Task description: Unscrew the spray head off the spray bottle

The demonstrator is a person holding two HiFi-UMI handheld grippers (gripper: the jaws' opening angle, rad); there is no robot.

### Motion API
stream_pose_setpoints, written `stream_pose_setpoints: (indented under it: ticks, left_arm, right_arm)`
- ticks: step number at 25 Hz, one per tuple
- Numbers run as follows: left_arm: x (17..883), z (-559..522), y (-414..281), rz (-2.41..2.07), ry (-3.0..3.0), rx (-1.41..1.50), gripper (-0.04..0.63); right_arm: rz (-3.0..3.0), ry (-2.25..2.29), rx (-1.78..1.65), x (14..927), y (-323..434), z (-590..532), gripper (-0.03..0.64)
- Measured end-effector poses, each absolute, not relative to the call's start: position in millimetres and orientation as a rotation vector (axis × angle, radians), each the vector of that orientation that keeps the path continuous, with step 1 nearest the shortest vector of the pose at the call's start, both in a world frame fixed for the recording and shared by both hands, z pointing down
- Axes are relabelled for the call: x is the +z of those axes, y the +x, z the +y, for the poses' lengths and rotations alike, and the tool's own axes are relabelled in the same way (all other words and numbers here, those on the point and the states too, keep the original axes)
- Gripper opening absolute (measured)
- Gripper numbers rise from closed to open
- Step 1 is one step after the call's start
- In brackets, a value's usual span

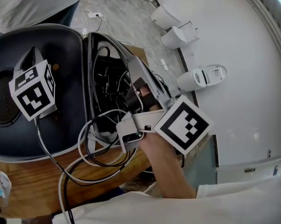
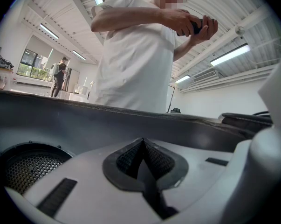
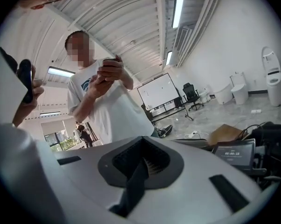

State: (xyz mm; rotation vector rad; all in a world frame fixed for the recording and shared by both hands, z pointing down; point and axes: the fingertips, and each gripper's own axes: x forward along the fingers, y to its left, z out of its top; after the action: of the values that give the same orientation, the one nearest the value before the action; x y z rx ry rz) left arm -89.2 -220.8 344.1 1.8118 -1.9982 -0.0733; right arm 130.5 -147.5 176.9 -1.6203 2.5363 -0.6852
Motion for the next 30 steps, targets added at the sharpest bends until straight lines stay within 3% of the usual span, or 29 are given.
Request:
stream_pose_setpoints:
  ticks: [30]
  left_arm:
    - [342, -220, -90, -2.000, 1.812, -0.071, -0.002]
  right_arm:
    - [2.592, -1.653, -0.746, 193, 125, -150, -0.006]
